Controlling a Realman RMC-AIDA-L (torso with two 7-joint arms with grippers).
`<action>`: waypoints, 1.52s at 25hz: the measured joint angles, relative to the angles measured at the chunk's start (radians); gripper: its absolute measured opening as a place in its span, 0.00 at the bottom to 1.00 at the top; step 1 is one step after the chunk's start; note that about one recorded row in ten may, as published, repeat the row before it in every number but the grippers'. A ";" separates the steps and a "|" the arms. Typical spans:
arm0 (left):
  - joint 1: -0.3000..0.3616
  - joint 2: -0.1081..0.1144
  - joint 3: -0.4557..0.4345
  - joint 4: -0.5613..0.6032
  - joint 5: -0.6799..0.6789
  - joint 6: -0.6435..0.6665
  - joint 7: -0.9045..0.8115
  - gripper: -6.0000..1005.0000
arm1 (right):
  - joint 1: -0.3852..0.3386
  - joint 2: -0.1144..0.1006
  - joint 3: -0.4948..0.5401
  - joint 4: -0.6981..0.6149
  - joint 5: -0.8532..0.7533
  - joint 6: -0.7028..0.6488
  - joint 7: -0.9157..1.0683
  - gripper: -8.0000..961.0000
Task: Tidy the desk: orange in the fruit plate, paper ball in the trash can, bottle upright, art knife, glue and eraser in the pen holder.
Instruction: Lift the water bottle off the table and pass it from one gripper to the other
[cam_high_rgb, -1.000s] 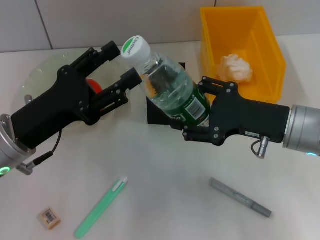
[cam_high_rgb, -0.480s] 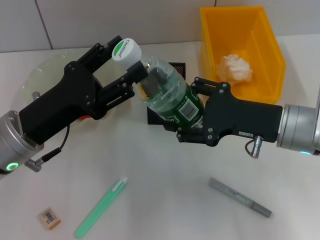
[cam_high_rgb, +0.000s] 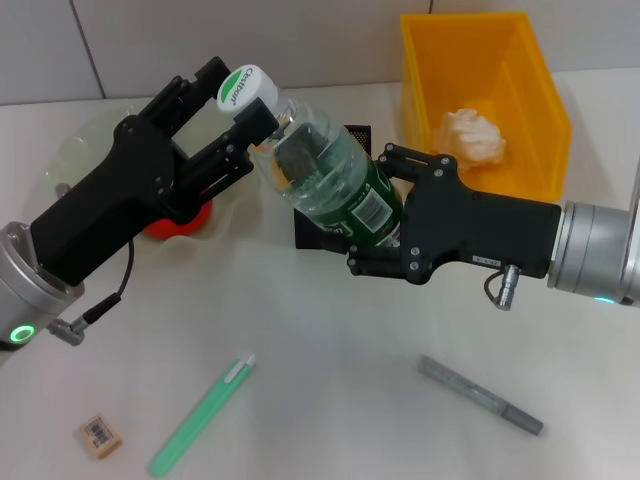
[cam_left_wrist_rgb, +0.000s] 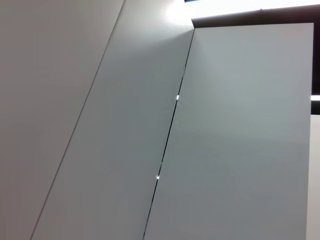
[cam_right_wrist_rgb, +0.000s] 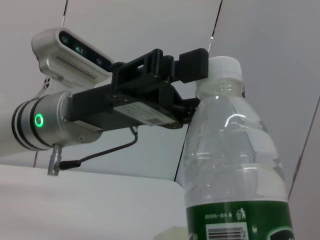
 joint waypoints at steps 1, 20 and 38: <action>0.000 0.000 0.009 -0.002 -0.010 0.000 0.002 0.79 | 0.000 0.000 0.000 0.000 0.000 0.000 0.000 0.79; -0.004 0.000 0.085 -0.006 -0.087 -0.005 0.007 0.79 | 0.002 0.000 -0.020 0.001 0.043 0.000 -0.026 0.79; -0.008 0.000 0.131 0.008 -0.123 -0.007 0.007 0.79 | 0.001 0.000 -0.028 0.005 0.043 0.000 -0.026 0.79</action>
